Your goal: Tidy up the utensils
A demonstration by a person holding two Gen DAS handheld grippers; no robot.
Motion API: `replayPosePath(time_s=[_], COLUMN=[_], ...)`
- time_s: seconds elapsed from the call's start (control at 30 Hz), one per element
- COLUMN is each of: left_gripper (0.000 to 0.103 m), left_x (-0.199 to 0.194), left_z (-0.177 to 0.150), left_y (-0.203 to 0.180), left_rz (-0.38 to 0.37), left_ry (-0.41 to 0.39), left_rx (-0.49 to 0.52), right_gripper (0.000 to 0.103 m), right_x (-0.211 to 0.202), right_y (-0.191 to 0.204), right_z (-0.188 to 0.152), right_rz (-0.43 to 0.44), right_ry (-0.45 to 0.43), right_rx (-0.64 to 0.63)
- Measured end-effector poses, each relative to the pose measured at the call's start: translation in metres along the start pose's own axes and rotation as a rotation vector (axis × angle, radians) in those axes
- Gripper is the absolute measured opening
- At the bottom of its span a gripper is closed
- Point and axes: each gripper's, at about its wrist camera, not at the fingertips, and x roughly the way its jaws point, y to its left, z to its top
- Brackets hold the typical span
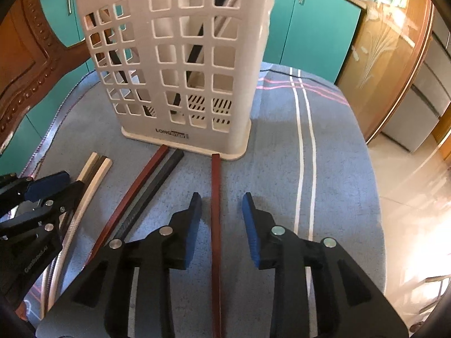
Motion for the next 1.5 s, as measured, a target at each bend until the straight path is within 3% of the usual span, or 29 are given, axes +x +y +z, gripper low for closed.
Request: replayPosePath(time_s=[0.07,0.33,0.6,0.7,0.87,1.07,1.4,1.5], left_gripper=[0.025,0.026,0.027,0.027,0.027,0.028,0.033,0.033], left_x=[-0.001,0.002,0.003,0.003,0.004,0.003,0.005,0.005], left_z=[-0.001,0.000,0.002,0.003,0.004,0.001,0.005,0.006], left_y=[0.004,0.010,0.012,0.020,0.017,-0.009,-0.011,-0.011], left_rz=[-0.017,-0.037,-0.059,-0.106,-0.092,0.045,0.065,0.051], left_ry=[0.001,0.006,0.012,0.020,0.017,-0.016,0.003,0.015], left_rx=[-0.005,-0.011,-0.032,-0.074,-0.065,0.048,0.043,0.036], right_gripper=[0.007,0.007,0.021,0.030,0.044,0.045,0.046,0.040], right_x=[-0.003,-0.013,-0.011,-0.011,-0.010,-0.008,-0.005,-0.005], right_y=[-0.002,-0.031,-0.011,-0.004,-0.005,-0.014,-0.020,-0.016], right_z=[0.000,-0.010,-0.008,-0.007,-0.007,-0.006,-0.002,0.000], right_rz=[0.044,0.244,0.065,0.031,0.002,-0.002,0.021,0.028], right_ry=[0.034,0.133,0.055,0.042,0.036,0.029,0.041,0.040], right_rx=[0.006,0.146,0.023,0.001,0.016,0.010,0.022,0.013])
